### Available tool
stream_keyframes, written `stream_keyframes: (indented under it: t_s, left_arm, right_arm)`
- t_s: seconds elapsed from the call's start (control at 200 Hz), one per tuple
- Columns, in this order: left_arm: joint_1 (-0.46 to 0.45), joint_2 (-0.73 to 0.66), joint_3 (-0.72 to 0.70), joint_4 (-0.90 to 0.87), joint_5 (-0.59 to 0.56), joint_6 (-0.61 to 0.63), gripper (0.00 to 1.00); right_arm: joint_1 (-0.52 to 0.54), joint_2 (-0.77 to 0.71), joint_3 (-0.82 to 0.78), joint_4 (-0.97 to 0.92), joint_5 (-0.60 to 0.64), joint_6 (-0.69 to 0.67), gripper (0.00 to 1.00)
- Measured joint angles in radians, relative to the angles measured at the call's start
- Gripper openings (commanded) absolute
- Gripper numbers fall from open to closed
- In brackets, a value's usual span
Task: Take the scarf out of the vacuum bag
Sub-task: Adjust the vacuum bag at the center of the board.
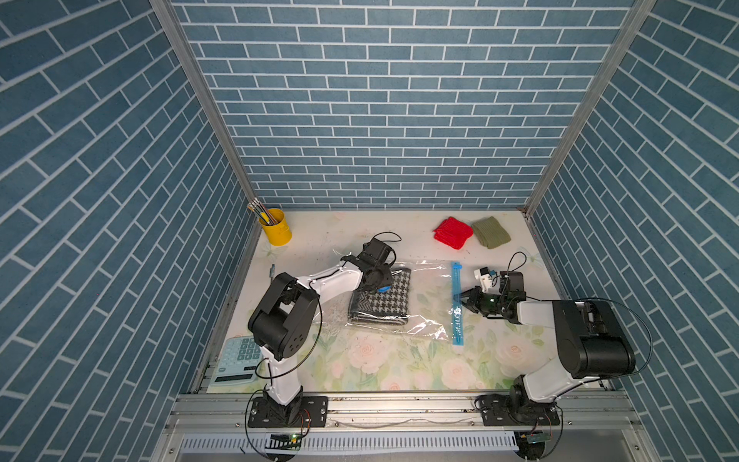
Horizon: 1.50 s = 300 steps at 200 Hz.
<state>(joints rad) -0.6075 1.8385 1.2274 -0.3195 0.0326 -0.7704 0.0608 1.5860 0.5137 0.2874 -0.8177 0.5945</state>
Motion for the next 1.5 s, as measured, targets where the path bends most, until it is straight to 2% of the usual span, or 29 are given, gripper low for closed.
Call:
stream_keyframes:
  t_s: [0.095,0.175,0.295,0.415,0.575,0.715,0.94,1.195,1.5]
  left_arm:
    - [0.006,-0.03,0.003,0.003,-0.005,0.023,0.67]
    - [0.029,-0.063,-0.003,0.021,0.022,0.036,0.71]
    - [0.1,-0.127,-0.037,0.046,0.055,0.058,0.71]
    - [0.189,-0.212,-0.067,0.032,0.057,0.092,0.72]
    - [0.347,-0.348,-0.138,0.01,0.065,0.13,0.74]
    - [0.428,-0.401,-0.204,-0.016,0.061,0.153,0.74]
    - [0.499,-0.412,-0.346,-0.012,0.104,0.161,0.76]
    - [0.579,-0.404,-0.415,0.037,0.135,0.184,0.76]
    - [0.594,-0.317,-0.465,0.135,0.233,0.183,0.77]
  right_arm:
    - [0.001,0.0,0.011,-0.043,0.027,-0.01,0.16]
    - [0.002,0.0,0.029,-0.084,0.063,-0.028,0.18]
    - [0.003,0.0,0.06,-0.147,0.118,-0.051,0.25]
    - [0.003,-0.005,0.091,-0.217,0.186,-0.079,0.39]
    - [0.005,-0.097,0.1,-0.319,0.319,-0.095,0.67]
    - [0.003,-0.208,0.067,-0.368,0.36,-0.092,0.79]
    - [0.003,-0.308,-0.004,-0.396,0.325,-0.075,0.82]
    - [0.003,-0.393,-0.05,-0.43,0.215,-0.059,0.83]
    - [0.003,-0.412,-0.078,-0.43,0.123,-0.042,0.83]
